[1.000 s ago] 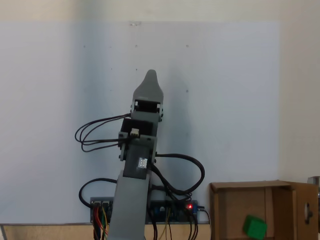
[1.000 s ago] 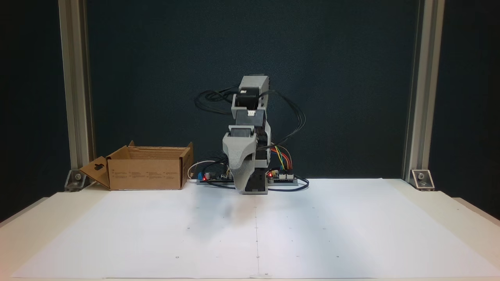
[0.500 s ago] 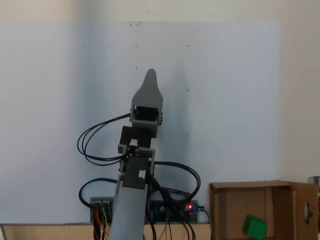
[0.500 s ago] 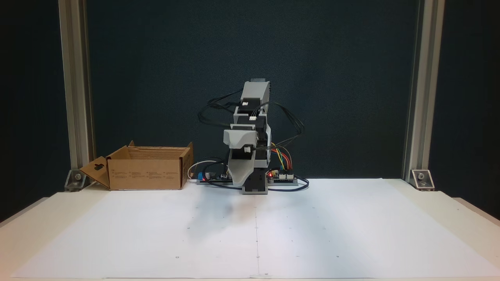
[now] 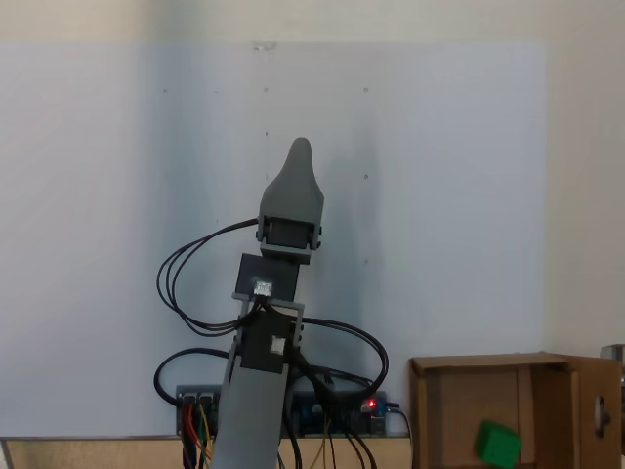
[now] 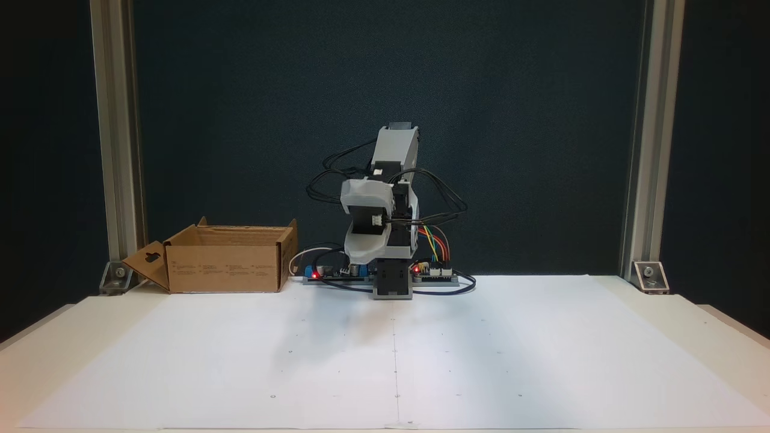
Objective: Grasp a green dice and put it in the bin.
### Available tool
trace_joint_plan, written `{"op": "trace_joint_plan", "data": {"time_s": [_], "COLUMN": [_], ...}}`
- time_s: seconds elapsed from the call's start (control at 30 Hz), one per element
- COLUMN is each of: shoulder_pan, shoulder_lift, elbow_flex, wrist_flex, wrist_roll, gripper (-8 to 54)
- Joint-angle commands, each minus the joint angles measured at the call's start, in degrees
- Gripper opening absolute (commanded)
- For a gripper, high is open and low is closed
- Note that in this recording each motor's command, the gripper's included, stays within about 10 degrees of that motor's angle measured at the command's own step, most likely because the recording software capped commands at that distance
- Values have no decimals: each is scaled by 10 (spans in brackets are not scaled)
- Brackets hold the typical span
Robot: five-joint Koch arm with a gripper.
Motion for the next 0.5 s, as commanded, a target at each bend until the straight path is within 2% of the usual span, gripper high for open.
{"op": "trace_joint_plan", "data": {"time_s": [0.0,0.47], "shoulder_pan": [-4,-38], "shoulder_lift": [38,38], "elbow_flex": [-11,21], "wrist_flex": [-96,-135], "wrist_roll": [0,0], "gripper": [441,444]}}
